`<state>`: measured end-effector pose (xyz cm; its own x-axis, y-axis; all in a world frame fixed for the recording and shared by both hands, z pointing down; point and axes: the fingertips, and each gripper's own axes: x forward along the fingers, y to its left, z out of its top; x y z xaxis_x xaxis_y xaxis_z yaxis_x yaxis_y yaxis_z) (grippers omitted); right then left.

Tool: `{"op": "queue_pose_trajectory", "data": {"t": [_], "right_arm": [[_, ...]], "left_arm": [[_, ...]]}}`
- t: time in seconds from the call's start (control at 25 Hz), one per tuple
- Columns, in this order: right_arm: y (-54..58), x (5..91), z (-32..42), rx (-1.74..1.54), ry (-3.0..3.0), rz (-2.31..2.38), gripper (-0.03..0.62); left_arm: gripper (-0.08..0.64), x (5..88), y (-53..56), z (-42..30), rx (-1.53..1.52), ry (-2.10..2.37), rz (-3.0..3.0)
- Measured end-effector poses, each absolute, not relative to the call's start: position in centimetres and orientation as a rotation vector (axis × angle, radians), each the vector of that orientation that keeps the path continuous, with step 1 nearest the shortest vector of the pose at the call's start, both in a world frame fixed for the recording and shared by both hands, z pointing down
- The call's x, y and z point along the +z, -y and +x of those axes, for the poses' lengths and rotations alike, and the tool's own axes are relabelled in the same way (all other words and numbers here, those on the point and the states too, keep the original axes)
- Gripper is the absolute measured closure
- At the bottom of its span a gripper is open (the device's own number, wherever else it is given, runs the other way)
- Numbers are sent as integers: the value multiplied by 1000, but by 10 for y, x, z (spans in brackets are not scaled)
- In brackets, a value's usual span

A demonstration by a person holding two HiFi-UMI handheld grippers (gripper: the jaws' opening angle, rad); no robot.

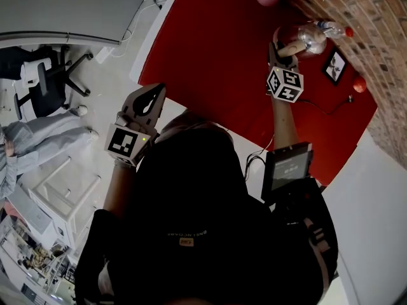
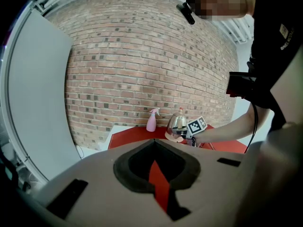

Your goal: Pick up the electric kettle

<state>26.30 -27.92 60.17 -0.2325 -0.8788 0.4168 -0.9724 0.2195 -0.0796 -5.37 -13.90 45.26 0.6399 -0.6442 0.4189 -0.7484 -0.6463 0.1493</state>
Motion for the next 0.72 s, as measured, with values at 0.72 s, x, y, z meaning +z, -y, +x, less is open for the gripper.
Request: {"op": "queue_pose_trajectory", "data": {"t": [0.72], "right_arm": [[277,598,262,413,2194,1762,477]], "left_arm": [[554,456,135,-63,465,1138,2532]]}}
